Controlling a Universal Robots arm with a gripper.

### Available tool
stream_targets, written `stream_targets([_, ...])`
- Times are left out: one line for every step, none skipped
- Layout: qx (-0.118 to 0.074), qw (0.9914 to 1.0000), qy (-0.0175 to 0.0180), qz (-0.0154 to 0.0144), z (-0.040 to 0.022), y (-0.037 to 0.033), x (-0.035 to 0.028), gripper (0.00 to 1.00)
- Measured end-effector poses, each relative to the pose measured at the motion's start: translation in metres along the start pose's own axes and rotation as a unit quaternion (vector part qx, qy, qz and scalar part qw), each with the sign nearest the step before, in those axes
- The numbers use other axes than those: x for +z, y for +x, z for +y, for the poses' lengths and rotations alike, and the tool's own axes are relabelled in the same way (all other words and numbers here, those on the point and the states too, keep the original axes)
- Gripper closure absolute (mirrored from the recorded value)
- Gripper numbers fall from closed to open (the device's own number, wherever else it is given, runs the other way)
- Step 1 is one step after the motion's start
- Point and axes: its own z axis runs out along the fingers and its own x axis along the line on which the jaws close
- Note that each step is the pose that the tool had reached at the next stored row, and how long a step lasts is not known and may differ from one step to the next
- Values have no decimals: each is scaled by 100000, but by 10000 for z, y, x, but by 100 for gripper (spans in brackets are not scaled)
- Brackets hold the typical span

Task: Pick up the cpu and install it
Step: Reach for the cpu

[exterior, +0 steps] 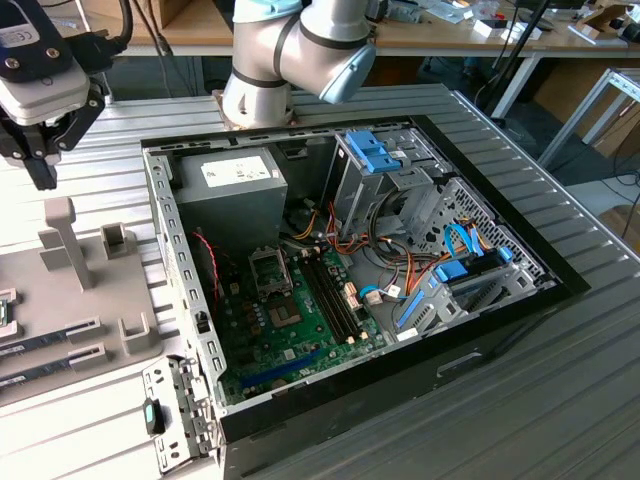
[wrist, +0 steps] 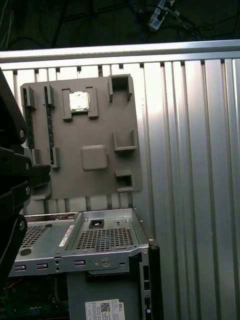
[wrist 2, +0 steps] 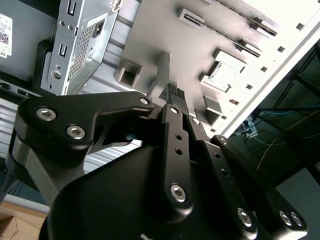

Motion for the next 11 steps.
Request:
stream_targets([-2, 100000, 1, 2, -1, 8, 0, 89])
stream_targets([-3, 100000, 2, 2, -2, 20, -1, 89])
stream_targets([0, 100000, 2, 2, -2, 31, -1, 89])
stream_targets([-1, 100000, 0, 0, -3, 44, -1, 89])
stream_targets([-1, 100000, 3, 2, -4, 52, -2, 89])
stream_targets([-2, 100000, 2, 3, -5, 62, -2, 89])
stream_targets([1, 100000, 4, 4, -6, 81, -3, 89])
stream_targets([2, 100000, 2, 3, -7, 88, -3, 89])
stream_targets([-1, 100000, 2, 4, -7, 98, -3, 89])
stream_targets([-1, 100000, 1, 2, -9, 116, -3, 89])
stream_targets([1, 100000, 2, 3, -10, 131, -4, 89])
